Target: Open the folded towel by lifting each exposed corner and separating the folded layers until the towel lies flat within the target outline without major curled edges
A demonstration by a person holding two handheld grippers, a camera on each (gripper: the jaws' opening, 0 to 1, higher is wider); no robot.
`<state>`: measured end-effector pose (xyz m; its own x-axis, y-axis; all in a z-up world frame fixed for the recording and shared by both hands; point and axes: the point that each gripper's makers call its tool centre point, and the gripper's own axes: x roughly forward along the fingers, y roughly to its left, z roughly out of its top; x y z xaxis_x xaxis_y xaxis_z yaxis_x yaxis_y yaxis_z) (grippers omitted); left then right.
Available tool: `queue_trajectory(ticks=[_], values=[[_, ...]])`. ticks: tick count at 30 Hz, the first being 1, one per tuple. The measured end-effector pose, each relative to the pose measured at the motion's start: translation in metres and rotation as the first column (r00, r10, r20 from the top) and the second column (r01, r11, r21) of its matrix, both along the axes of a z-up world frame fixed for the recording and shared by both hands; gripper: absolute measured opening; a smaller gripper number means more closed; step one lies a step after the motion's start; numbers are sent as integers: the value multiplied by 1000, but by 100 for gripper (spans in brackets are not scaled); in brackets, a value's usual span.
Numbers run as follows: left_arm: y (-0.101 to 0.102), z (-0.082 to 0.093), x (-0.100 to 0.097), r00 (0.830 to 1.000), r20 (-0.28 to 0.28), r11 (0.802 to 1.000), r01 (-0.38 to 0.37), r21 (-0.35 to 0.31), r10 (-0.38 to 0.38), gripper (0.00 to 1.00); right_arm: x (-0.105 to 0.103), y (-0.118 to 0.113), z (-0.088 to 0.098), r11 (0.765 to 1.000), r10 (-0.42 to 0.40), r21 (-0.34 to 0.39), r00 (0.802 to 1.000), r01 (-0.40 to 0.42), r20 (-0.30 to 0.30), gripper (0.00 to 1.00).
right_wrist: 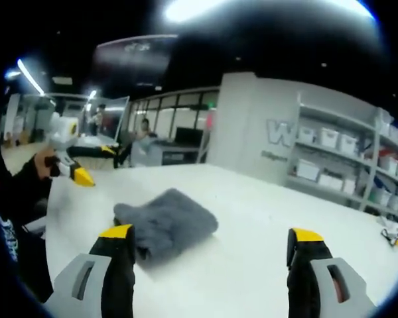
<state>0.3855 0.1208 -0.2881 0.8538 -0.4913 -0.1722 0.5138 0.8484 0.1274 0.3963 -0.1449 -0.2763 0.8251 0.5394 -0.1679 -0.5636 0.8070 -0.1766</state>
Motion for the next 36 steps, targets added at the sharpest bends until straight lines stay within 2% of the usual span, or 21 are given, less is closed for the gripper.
queue_trajectory(ticks=[1,3,5,8,14,16,18,20,21,23,24,25,27,28,29,30,32,33,34,35,36], values=[[-9,-2,-4,1000,-21,998,21,-55,-22,99,0,0,0,1000,-1,1,1000,1,0,95],[-19,-4,-11,998,-41,992,48,-115,-53,100,-1,0,0,1000,1,-1,1000,-1,0,95],[-37,-12,-22,991,-87,973,85,-216,-106,100,-2,0,1,1000,0,-1,1000,0,2,95],[-35,-16,-20,993,-103,943,15,-333,-52,100,-2,-2,3,1000,-3,2,1000,3,8,95],[-21,-16,-23,992,-122,883,-91,-461,39,100,-5,-1,5,1000,0,-2,1000,0,14,95],[-17,-15,-24,989,-135,849,-120,-515,58,100,-5,-1,5,1000,1,-3,1000,-1,14,95],[-9,-13,-23,985,-149,799,-162,-579,92,100,-5,-1,6,1000,0,-3,1000,0,17,95],[-1,-11,-25,978,-157,720,-206,-663,136,100,-5,-2,7,1000,-2,-1,1000,2,20,94],[-1,-9,-26,978,-154,695,-206,-689,137,100,-4,-2,8,1000,-2,0,1000,2,21,94],[-4,-7,-29,980,-167,607,-199,-769,110,100,-4,-1,9,1000,-2,3,1000,2,22,94],[-10,-7,-32,980,-192,545,-193,-816,60,100,-4,-1,9,1000,0,5,1000,0,20,94],[-10,-5,-31,979,-198,479,-199,-855,54,100,-5,1,9,1000,5,10,1000,-5,18,94],[-15,-5,-33,978,-210,396,-200,-896,19,100,-6,4,10,999,19,27,1000,-20,13,94],[-19,-7,-34,975,-222,373,-203,-905,-10,100,-6,5,10,999,22,28,1000,-22,12,93],[-24,-8,-35,971,-235,332,-208,-920,-42,100,-6,6,11,999,25,29,1000,-25,12,93],[-28,-10,-35,966,-247,280,-217,-935,-75,100,-7,6,11,999,25,28,1000,-26,13,93],[-32,-13,-36,961,-258,238,-230,-944,-95,100,-7,6,11,999,25,26,1000,-25,14,93],[-32,-14,-35,961,-260,194,-238,-952,-97,100,-7,7,12,999,26,26,1000,-26,15,93],[-33,-17,-35,957,-271,173,-251,-952,-106,100,-7,7,11,999,27,26,1000,-28,14,93],[-35,-20,-35,952,-283,156,-263,-952,-117,100,-8,7,11,999,28,26,1000,-28,13,93],[-37,-23,-34,952,-282,155,-262,-953,-122,100,-8,7,10,999,28,25,1000,-28,11,93]])
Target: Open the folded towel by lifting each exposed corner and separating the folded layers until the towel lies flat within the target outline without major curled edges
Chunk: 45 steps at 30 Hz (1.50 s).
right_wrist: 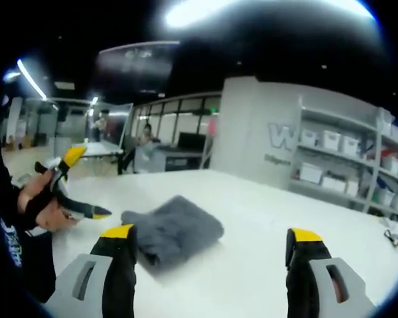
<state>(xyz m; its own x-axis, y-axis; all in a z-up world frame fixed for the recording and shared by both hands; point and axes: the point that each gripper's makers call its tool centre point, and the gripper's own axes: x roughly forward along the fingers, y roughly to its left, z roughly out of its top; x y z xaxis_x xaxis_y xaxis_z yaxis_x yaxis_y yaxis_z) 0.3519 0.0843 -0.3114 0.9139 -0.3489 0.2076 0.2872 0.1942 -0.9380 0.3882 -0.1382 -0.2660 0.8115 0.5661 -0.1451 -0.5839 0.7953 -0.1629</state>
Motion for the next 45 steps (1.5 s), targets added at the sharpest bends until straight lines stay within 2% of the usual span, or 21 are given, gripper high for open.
queue_trajectory(ticks=[4,9,14,23,27,32,36,41,45], values=[[-8,-9,3,999,-24,1000,28,-3,-28,98,-4,2,1,1000,14,21,1000,-14,-7,93],[-10,-5,5,1000,-21,1000,13,11,-13,97,-6,2,2,1000,18,21,1000,-18,-4,93],[-21,-14,8,998,-57,996,35,81,-31,95,-5,-1,0,1000,16,15,1000,-16,-11,93],[-25,-6,19,1000,-15,993,11,120,-10,96,-3,0,-6,1000,21,8,999,-21,-24,92],[-24,-9,25,1000,-21,991,-1,132,4,94,-2,1,-6,1000,21,5,999,-21,-26,92],[-27,-11,30,1000,-17,983,-12,185,15,91,0,4,-6,1000,26,-1,999,-26,-29,92],[-29,-9,34,1000,-10,982,-19,188,21,89,0,7,-7,999,31,-8,999,-31,-32,92],[-24,-28,38,995,-79,972,-33,235,53,74,1,9,-4,999,33,-13,999,-33,-29,92],[-20,-30,39,992,-105,976,-45,212,69,71,2,11,-3,999,35,-17,999,-36,-29,92]])
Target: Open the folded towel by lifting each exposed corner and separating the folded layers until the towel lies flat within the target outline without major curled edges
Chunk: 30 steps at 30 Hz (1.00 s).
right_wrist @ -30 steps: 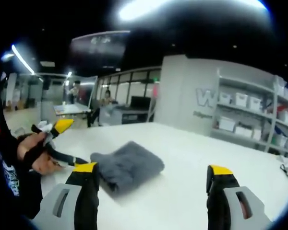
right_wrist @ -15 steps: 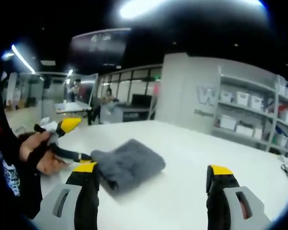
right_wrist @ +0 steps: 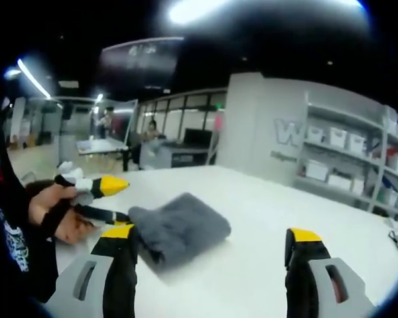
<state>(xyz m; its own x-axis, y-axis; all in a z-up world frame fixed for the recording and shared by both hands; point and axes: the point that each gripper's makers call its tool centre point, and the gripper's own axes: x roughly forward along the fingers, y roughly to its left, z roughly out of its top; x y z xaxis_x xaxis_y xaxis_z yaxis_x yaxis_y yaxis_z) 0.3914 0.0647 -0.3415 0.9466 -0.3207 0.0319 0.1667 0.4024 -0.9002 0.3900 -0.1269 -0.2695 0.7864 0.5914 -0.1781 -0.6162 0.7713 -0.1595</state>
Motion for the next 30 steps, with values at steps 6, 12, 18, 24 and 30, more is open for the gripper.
queue_trajectory(ticks=[6,12,18,24,30], values=[[14,-3,2,998,-14,998,-66,9,67,67,1,2,-1,1000,0,-8,1000,0,-3,92],[15,-26,7,992,-95,994,-76,76,83,44,2,7,-1,1000,7,-15,1000,-7,-2,92],[11,-25,9,991,-101,994,-75,75,83,44,2,9,-3,1000,6,-21,1000,-7,-7,92],[15,-31,10,988,-116,991,-95,95,106,31,0,11,-3,1000,9,-25,1000,-9,-6,92],[14,-32,12,988,-113,989,-97,109,109,30,0,10,-2,999,13,-31,1000,-14,-4,91]])
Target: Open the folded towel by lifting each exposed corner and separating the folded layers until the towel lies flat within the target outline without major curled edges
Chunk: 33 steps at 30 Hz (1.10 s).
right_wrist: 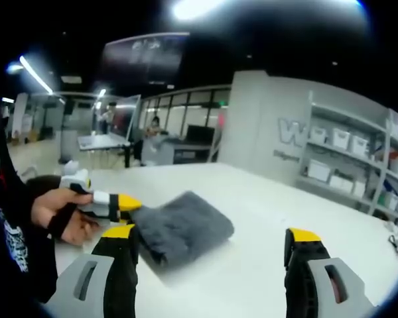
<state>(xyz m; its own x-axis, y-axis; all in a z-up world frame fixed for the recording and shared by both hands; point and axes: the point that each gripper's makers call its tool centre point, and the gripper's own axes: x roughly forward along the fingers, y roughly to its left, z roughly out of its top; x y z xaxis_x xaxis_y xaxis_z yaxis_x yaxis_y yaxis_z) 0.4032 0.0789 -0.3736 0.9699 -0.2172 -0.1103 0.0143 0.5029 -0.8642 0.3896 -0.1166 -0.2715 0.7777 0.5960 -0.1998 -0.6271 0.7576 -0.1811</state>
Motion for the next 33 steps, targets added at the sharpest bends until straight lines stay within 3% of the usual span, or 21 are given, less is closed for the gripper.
queue_trajectory(ticks=[6,14,23,33], values=[[1,-2,2,1000,1,999,-3,42,3,25,0,1,6,1000,11,-20,1000,-10,14,91],[2,-5,3,1000,-9,999,1,48,0,17,0,3,8,999,23,-32,999,-22,23,90],[0,2,2,999,33,999,22,45,-24,14,5,2,26,997,30,-74,998,-27,47,91],[2,7,3,996,77,997,28,68,-33,13,16,4,48,979,77,-191,996,-67,44,93]])
